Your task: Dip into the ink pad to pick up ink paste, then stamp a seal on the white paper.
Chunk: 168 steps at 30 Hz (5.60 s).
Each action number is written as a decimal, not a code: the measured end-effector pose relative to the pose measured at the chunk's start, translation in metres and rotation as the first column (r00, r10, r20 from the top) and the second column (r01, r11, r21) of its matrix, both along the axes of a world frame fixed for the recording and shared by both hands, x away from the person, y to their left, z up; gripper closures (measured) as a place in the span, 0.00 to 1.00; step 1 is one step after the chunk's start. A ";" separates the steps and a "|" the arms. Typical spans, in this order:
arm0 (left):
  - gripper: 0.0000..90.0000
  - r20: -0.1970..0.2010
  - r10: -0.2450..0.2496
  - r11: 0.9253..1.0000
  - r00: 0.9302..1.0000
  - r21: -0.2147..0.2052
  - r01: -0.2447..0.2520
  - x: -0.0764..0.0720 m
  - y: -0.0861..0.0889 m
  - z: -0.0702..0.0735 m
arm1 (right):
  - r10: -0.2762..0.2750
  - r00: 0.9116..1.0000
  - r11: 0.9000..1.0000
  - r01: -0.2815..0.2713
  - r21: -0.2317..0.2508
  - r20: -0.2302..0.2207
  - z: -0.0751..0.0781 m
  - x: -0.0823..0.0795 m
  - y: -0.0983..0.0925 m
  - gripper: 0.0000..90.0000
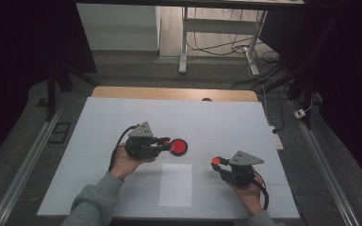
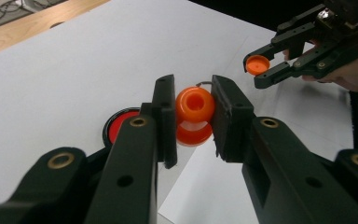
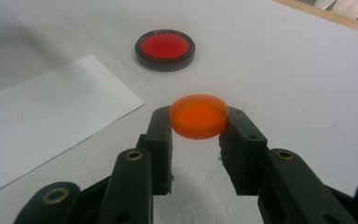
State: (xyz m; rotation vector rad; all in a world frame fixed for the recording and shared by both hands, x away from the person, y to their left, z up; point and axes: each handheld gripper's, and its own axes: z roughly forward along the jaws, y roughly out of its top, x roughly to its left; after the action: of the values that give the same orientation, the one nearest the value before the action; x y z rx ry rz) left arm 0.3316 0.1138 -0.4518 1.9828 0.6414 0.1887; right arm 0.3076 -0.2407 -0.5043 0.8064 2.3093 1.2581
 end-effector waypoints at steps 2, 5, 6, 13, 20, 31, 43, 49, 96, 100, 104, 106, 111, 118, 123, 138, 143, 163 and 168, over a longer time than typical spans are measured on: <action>0.80 -0.001 0.000 1.000 1.000 0.000 0.000 -0.001 0.000 0.000 | -0.007 1.000 1.000 0.007 -0.007 0.000 0.000 0.000 0.000 0.72; 0.80 0.000 -0.002 1.000 1.000 0.002 0.002 -0.001 0.000 0.000 | 0.001 1.000 1.000 -0.001 -0.002 -0.004 0.000 0.000 0.000 0.72; 0.80 0.000 -0.002 1.000 1.000 0.003 0.002 -0.002 0.000 0.000 | 0.001 1.000 1.000 -0.001 -0.003 -0.005 0.000 0.000 0.001 0.72; 0.80 -0.003 -0.014 1.000 1.000 0.010 0.014 -0.003 -0.002 -0.001 | -0.003 1.000 1.000 0.003 -0.007 0.001 0.000 0.000 0.000 0.72; 0.80 -0.009 -0.025 0.999 1.000 0.019 0.025 -0.005 -0.005 -0.004 | -0.002 1.000 1.000 0.002 -0.008 0.001 0.000 0.000 0.000 0.72; 0.80 -0.022 -0.034 0.999 0.999 0.015 0.035 -0.009 -0.006 -0.007 | 0.001 1.000 1.000 -0.001 0.002 0.001 0.000 0.000 0.000 0.72; 0.80 -0.031 -0.052 0.998 0.998 0.018 0.052 -0.016 -0.007 -0.010 | 0.006 1.000 1.000 -0.006 -0.002 0.000 0.000 0.000 0.000 0.72; 0.80 -0.035 -0.055 0.998 0.998 0.021 0.056 -0.021 -0.006 -0.013 | 0.004 1.000 1.000 -0.004 -0.006 0.002 0.000 0.000 0.000 0.72; 0.80 -0.106 -0.114 0.983 0.988 0.129 0.128 -0.029 -0.032 -0.055 | 0.008 1.000 1.000 -0.008 -0.011 -0.001 -0.002 0.000 0.002 0.72; 0.80 -0.108 -0.115 0.981 0.987 0.145 0.130 -0.029 -0.035 -0.059 | 0.007 1.000 1.000 -0.007 -0.012 -0.001 -0.002 0.000 0.002 0.72; 0.80 -0.105 -0.112 0.979 0.988 0.159 0.128 -0.030 -0.036 -0.060 | 0.005 1.000 1.000 -0.005 -0.017 -0.002 -0.001 0.000 0.002 0.72; 0.80 -0.105 -0.111 0.978 0.988 0.165 0.127 -0.030 -0.037 -0.061 | 0.006 1.000 1.000 -0.006 -0.012 -0.002 -0.001 0.000 0.002 0.72; 0.80 -0.100 -0.106 0.974 0.989 0.190 0.123 -0.029 -0.038 -0.064 | 0.003 1.000 1.000 -0.003 -0.018 -0.003 -0.001 0.000 0.002 0.72; 0.80 -0.098 -0.106 0.968 0.990 0.218 0.125 -0.029 -0.040 -0.068 | 0.002 1.000 1.000 -0.002 -0.024 -0.003 -0.001 0.000 0.002 0.72; 0.80 -0.089 -0.101 0.967 0.991 0.224 0.118 -0.029 -0.042 -0.069 | 0.003 1.000 1.000 -0.003 -0.024 -0.003 -0.001 0.000 0.002 0.72; 0.80 -0.082 -0.101 0.960 0.992 0.253 0.118 -0.030 -0.045 -0.073 | 0.002 1.000 1.000 -0.002 -0.023 -0.004 -0.001 0.000 0.002 0.72; 0.80 -0.076 -0.103 0.957 0.992 0.264 0.120 -0.032 -0.046 -0.074 | 0.004 1.000 1.000 -0.004 -0.025 -0.003 -0.001 0.000 0.002 0.72; 0.81 -0.040 -0.089 0.949 0.995 0.299 0.097 -0.038 -0.050 -0.075 | 0.011 1.000 1.000 -0.011 -0.020 -0.003 -0.002 -0.001 0.003 0.72; 0.81 -0.039 -0.089 0.950 0.995 0.298 0.097 -0.038 -0.050 -0.076 | 0.010 1.000 1.000 -0.010 -0.019 0.000 -0.002 0.000 0.004 0.72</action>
State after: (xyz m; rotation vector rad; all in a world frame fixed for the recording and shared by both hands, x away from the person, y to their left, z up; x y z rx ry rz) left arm 0.2936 0.0641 -0.5274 2.3065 0.5590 0.2138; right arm 0.3072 -0.2369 -0.5066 0.7893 2.3241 1.2383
